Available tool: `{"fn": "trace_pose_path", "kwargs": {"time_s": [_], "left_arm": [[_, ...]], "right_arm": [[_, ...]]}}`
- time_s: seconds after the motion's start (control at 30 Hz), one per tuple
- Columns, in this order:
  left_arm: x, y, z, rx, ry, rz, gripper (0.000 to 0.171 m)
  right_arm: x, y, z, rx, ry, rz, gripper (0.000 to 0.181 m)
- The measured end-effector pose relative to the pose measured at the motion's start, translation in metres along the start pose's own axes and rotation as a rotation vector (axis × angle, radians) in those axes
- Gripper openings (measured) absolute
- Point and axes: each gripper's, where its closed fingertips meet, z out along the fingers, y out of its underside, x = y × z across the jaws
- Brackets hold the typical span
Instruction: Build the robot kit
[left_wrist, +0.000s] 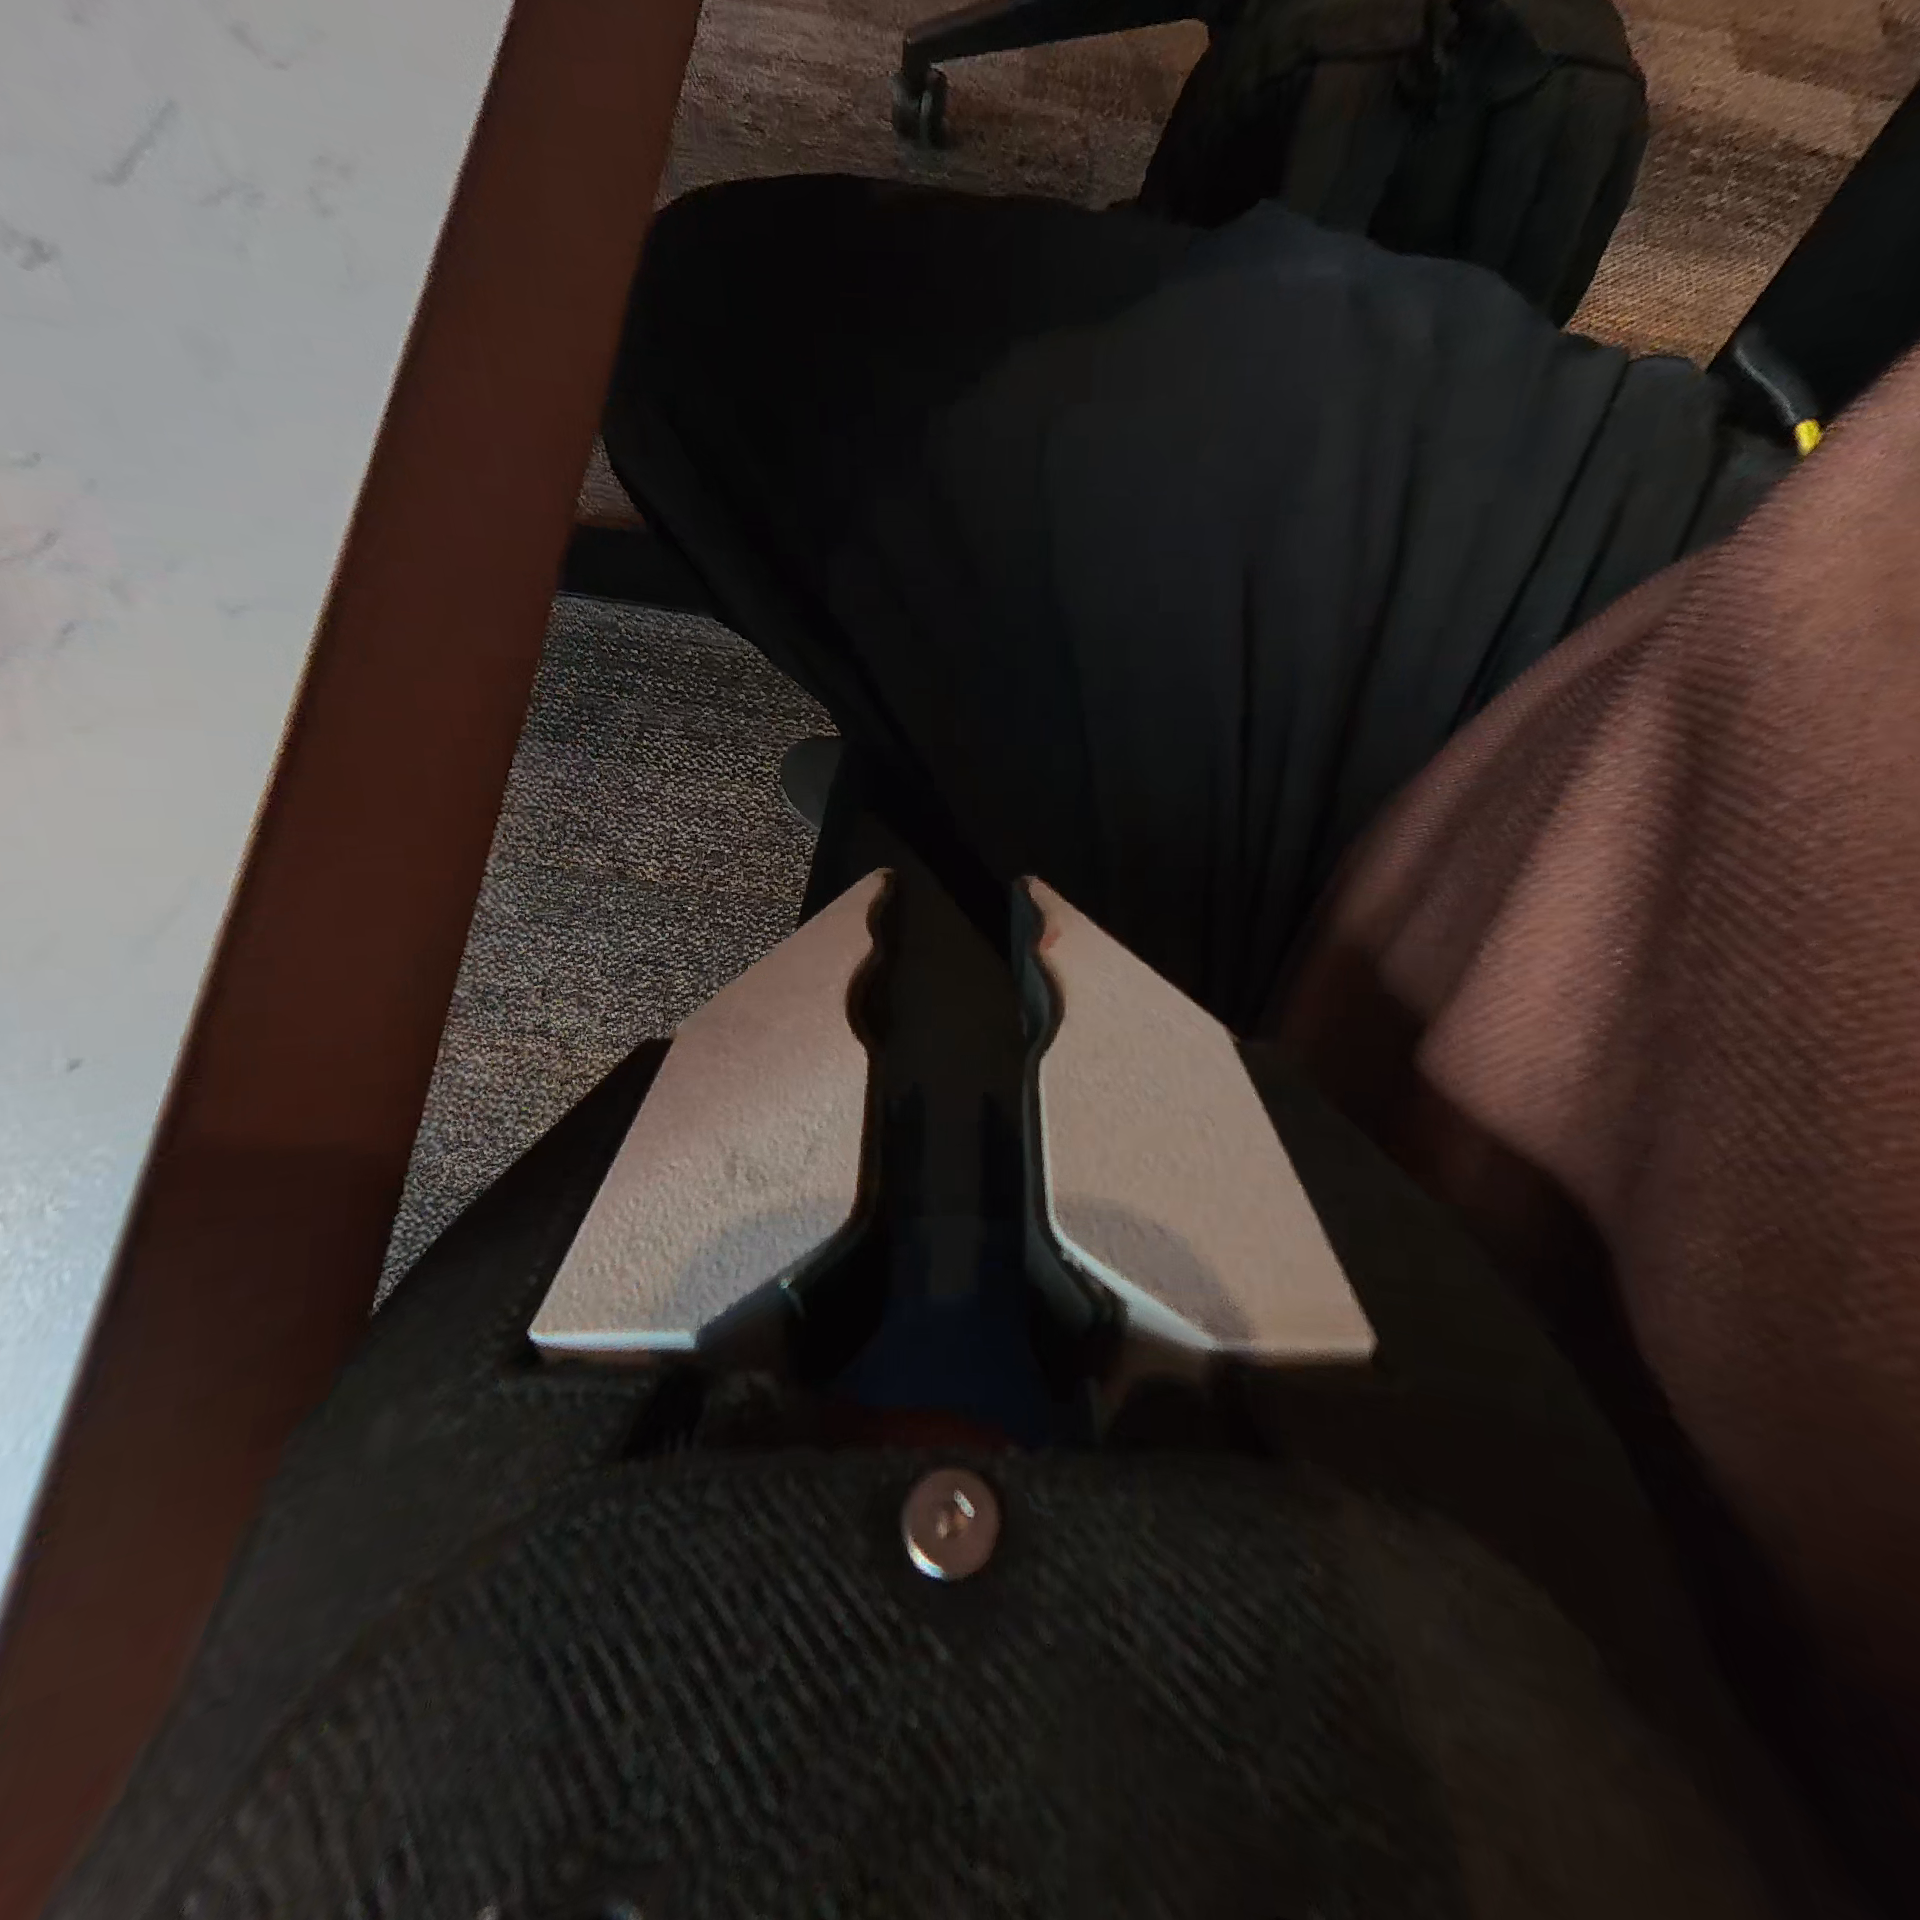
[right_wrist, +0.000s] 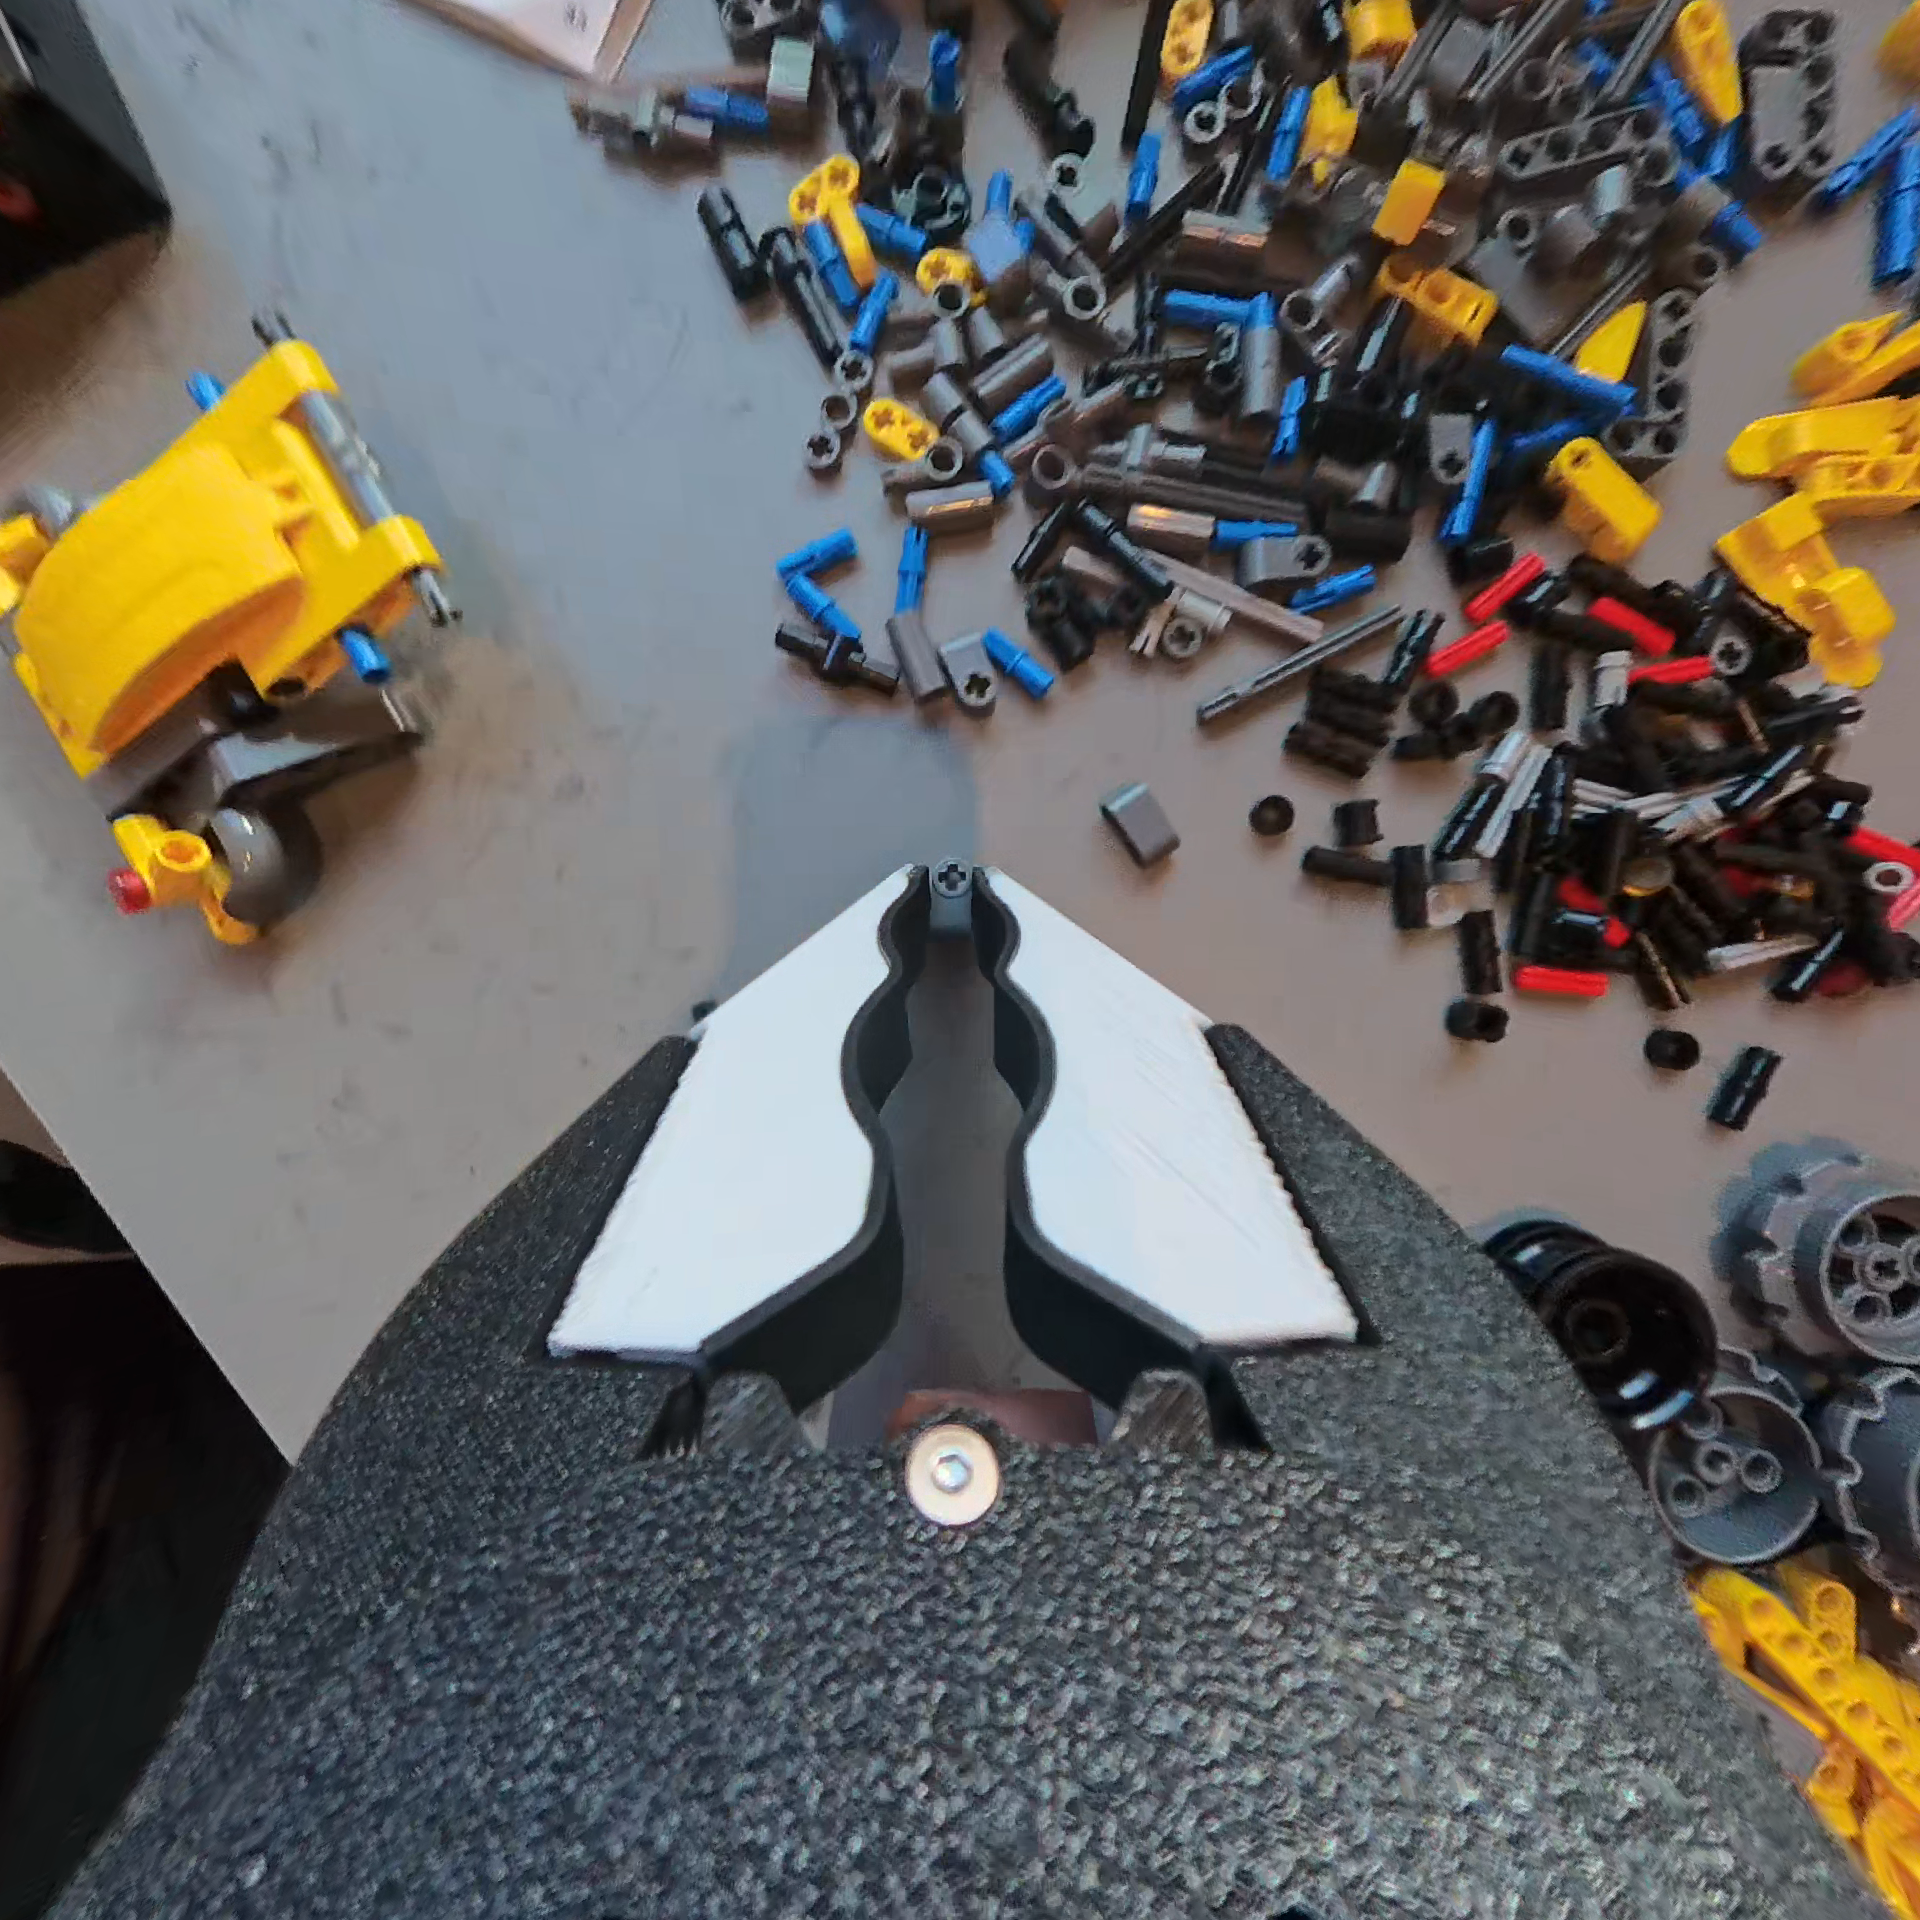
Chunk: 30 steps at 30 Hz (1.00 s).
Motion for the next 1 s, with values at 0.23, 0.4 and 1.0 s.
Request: {"fn": "trace_pose_path", "kwargs": {"time_s": [0.23, 0.4, 1.0], "left_arm": [[0.002, 0.0, 0.002, -0.01, -0.002, 0.021, 0.019], [0.002, 0.001, 0.001, -0.006, 0.001, 0.019, 0.018], [-0.004, 0.002, -0.004, 0.014, 0.006, -0.024, 0.018]], "right_arm": [[0.003, -0.003, -0.026, 0.034, 0.011, -0.025, 0.016], [0.023, -0.03, -0.045, 0.11, 0.059, -0.003, 0.007], [0.03, -0.114, 0.068, -0.093, -0.086, -0.394, 0.001]]}}
